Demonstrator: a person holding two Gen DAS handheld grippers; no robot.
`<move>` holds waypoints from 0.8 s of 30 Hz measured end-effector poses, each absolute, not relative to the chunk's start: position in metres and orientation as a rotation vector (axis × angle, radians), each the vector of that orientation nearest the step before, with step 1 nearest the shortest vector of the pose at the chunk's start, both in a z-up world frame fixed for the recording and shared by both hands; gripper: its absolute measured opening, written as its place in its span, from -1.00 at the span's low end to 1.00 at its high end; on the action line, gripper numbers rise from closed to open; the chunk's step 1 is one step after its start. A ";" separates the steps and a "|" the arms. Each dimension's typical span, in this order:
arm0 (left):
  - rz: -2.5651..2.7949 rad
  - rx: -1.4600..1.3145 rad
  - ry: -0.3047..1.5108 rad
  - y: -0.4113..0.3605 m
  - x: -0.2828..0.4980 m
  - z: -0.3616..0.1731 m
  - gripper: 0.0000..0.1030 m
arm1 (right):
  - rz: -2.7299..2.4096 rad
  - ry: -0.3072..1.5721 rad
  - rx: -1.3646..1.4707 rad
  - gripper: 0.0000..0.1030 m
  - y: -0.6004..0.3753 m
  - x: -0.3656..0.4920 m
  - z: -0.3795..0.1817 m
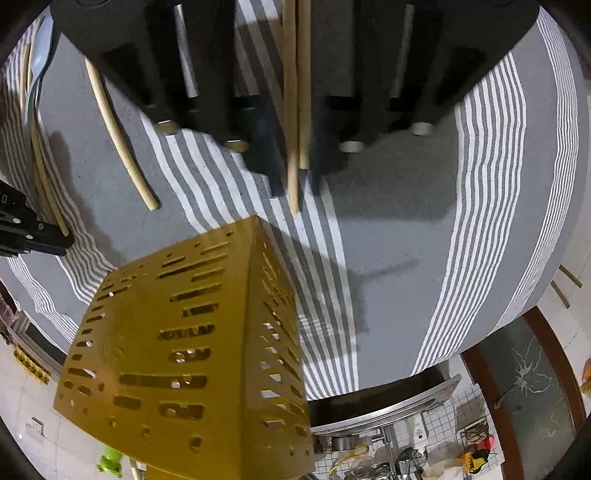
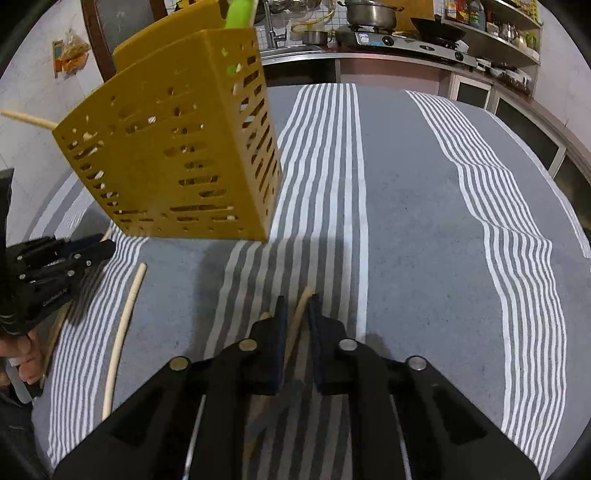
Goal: Organize utensils
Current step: 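Grasp a chopstick with the left tool while the right tool reaches another chopstick, then close the left tool on the chopsticks while the right tool grips its chopstick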
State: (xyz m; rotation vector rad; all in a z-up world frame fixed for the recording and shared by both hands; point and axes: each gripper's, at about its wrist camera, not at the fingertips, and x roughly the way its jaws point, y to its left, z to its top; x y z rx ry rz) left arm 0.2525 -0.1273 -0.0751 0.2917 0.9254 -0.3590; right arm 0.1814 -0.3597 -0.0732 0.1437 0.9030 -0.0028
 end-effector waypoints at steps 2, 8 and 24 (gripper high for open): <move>-0.358 0.260 0.930 -0.124 0.255 -0.073 -0.91 | 0.005 0.904 0.164 -0.80 -0.362 0.182 -0.073; -0.350 0.214 0.913 -0.111 0.262 -0.065 -0.92 | 0.042 0.892 0.240 -0.84 -0.380 0.189 -0.070; -0.352 0.127 0.865 -0.080 0.271 -0.042 -0.91 | 0.036 0.830 0.213 -0.86 -0.378 0.185 -0.048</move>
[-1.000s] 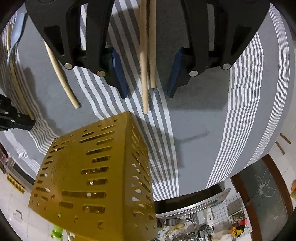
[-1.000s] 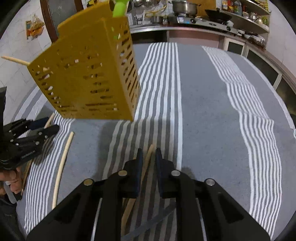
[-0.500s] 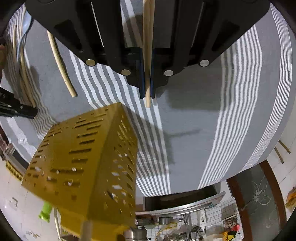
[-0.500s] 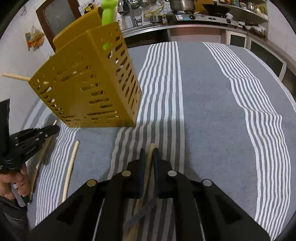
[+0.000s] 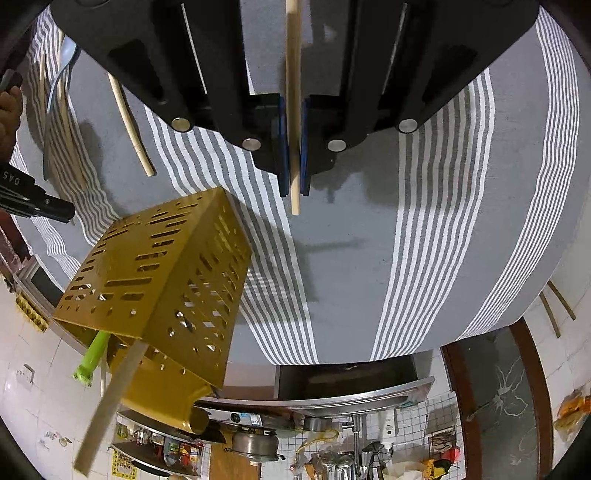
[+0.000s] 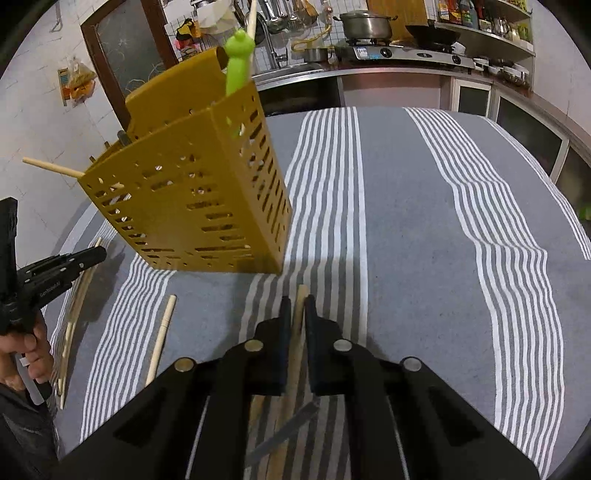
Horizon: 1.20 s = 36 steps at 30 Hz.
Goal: Organize utensils
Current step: 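Close the left tool on the chopsticks while the right tool grips its chopstick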
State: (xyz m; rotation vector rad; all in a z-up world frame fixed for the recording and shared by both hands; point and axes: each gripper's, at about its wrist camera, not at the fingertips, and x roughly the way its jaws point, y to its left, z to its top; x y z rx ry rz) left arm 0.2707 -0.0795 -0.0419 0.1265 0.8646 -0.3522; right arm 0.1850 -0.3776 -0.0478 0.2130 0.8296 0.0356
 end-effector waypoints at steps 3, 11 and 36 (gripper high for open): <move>-0.350 0.123 0.869 -0.078 0.271 -0.045 -0.92 | 0.034 0.827 0.214 -0.85 -0.377 0.185 -0.047; -0.358 0.107 0.894 -0.076 0.275 -0.060 -0.92 | 0.038 0.836 0.215 -0.85 -0.378 0.185 -0.054; -0.326 0.060 0.947 -0.067 0.300 -0.074 -0.82 | 0.037 0.853 0.226 -0.85 -0.380 0.190 -0.062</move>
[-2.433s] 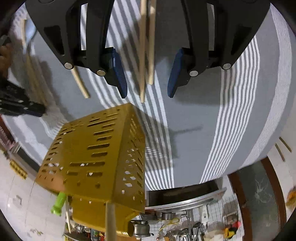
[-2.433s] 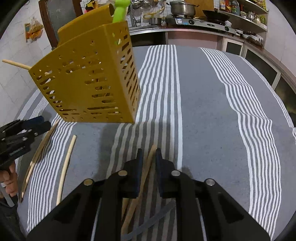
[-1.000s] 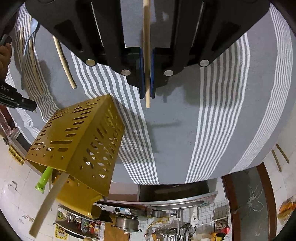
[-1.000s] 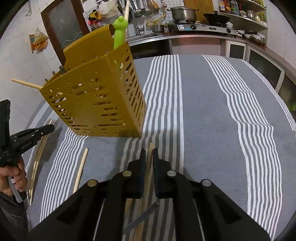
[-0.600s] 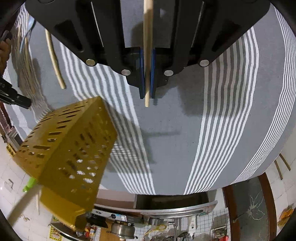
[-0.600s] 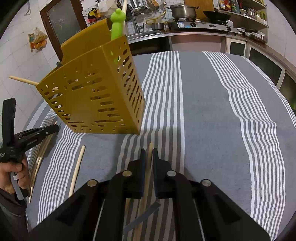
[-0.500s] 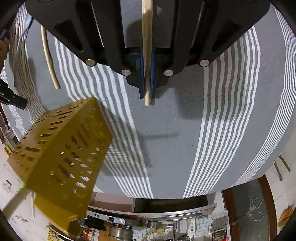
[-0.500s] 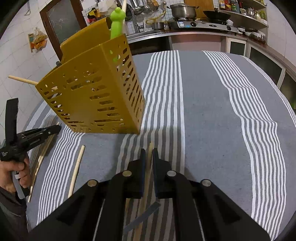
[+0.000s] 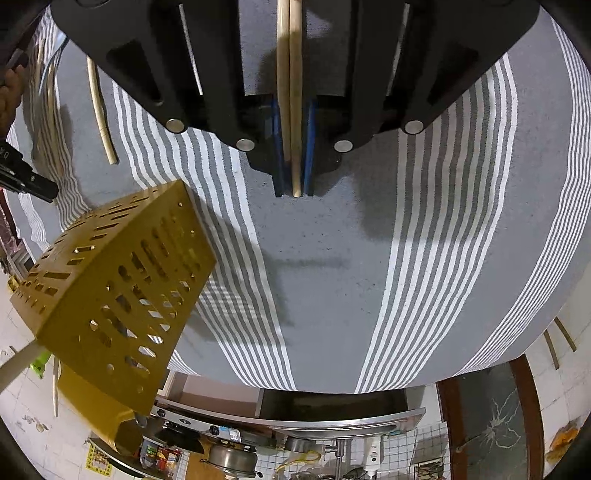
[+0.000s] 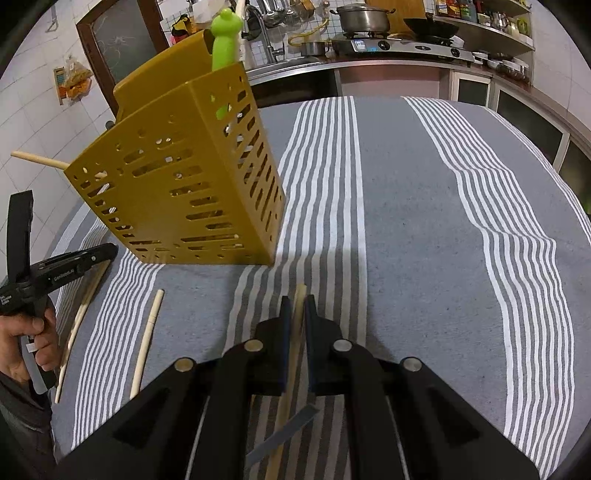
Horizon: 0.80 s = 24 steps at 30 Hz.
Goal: Organize utensils
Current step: 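Close the left tool on the chopsticks while the right tool grips its chopstick, then lift both held chopsticks and carry them over the yellow holder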
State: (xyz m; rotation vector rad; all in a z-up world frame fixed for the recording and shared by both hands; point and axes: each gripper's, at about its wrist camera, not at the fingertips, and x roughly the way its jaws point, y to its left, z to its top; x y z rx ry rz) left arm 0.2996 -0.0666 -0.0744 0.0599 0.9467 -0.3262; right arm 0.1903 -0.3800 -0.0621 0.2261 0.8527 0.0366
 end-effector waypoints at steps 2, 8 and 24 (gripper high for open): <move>-0.325 0.058 0.944 -0.066 0.300 -0.074 -0.82 | 0.035 0.855 0.225 -0.85 -0.380 0.191 -0.063; -0.306 0.056 0.933 -0.060 0.300 -0.071 -0.93 | 0.038 0.851 0.228 -0.85 -0.379 0.190 -0.064; -0.322 0.092 0.754 -0.055 0.260 0.001 -0.93 | 0.044 0.782 0.184 -0.73 -0.376 0.172 -0.022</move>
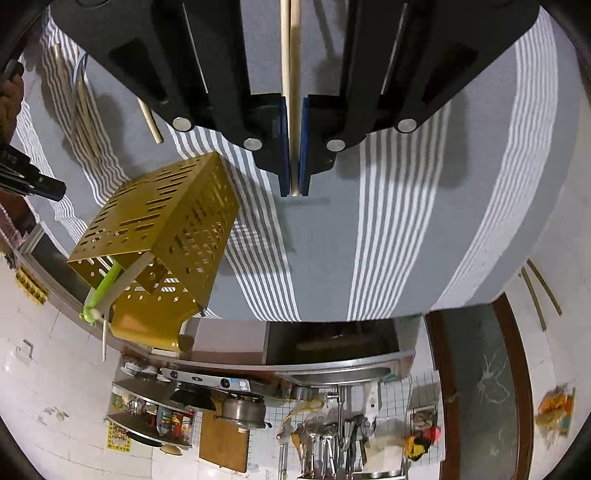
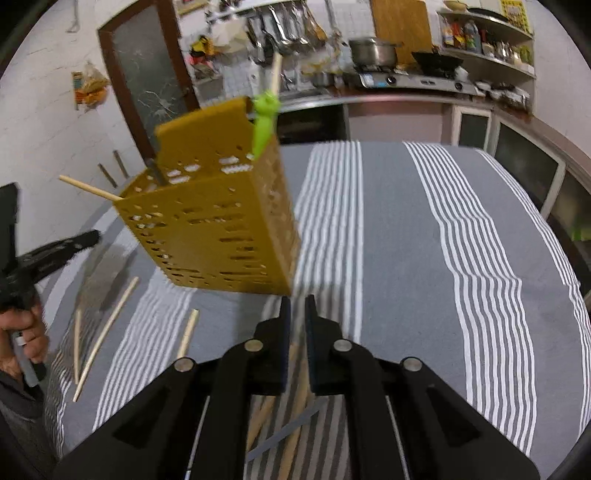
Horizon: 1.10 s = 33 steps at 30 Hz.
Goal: Organize utensils
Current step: 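Lift both held chopsticks and carry them over the yellow holder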
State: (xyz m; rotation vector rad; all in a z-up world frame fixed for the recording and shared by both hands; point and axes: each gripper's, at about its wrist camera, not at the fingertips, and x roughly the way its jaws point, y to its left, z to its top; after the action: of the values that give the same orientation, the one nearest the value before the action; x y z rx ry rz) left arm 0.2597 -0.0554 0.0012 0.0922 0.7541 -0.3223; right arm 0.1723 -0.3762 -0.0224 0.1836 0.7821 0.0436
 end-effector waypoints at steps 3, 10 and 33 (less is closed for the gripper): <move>-0.316 0.092 0.772 -0.054 0.262 -0.003 -0.93 | 0.026 0.850 0.165 -0.14 -0.374 0.185 -0.042; -0.315 0.085 0.817 -0.051 0.269 -0.023 -0.93 | -0.019 0.936 0.139 -0.79 -0.373 0.204 -0.070; -0.346 0.077 0.681 -0.047 0.233 0.035 -0.93 | 0.015 0.571 0.044 -0.89 -0.349 0.146 0.049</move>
State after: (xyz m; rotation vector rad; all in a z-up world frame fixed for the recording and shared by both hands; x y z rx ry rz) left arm 0.2327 -0.0471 0.0355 0.0774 0.6812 -0.3456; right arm 0.1463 -0.3488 0.0488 0.0436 0.5711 0.0148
